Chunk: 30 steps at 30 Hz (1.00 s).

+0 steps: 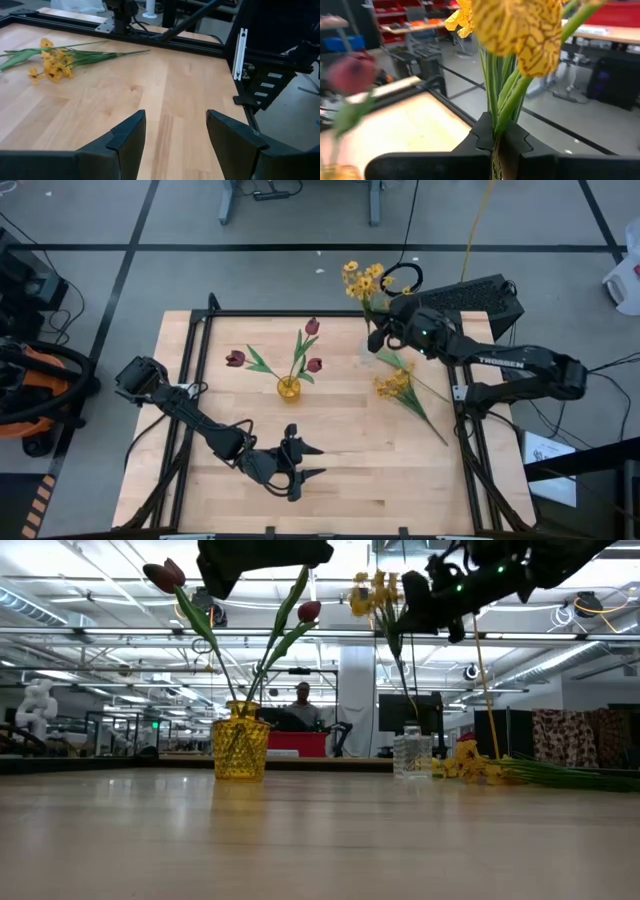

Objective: Sort flowers into vase by color
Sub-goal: Put the yellow flowers into the transparent vase

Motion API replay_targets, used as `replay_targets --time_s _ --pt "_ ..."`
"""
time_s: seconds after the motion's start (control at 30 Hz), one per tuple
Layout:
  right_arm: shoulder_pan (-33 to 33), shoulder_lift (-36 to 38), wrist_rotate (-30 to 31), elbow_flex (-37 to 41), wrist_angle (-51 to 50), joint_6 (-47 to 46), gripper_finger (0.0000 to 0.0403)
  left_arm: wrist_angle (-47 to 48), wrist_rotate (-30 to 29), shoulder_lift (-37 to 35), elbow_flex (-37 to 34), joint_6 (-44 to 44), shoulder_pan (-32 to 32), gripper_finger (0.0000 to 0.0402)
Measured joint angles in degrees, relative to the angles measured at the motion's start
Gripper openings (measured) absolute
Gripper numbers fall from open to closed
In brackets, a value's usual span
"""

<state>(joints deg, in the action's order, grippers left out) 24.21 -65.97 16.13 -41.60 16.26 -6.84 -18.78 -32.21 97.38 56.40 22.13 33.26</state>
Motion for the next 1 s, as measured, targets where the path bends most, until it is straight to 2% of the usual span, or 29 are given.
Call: replay_targets --time_s 0.23,1.0 --pt "3.95 -3.92 -0.04 0.02 2.02 -0.01 0.0 0.03 0.0 0.0 0.0 -0.02 0.0 0.0214" --pt "3.84 -8.47 0.25 0.07 2.6 -4.36 0.0 0.06 0.0 -0.04 0.0 -0.02 0.0 0.0214"
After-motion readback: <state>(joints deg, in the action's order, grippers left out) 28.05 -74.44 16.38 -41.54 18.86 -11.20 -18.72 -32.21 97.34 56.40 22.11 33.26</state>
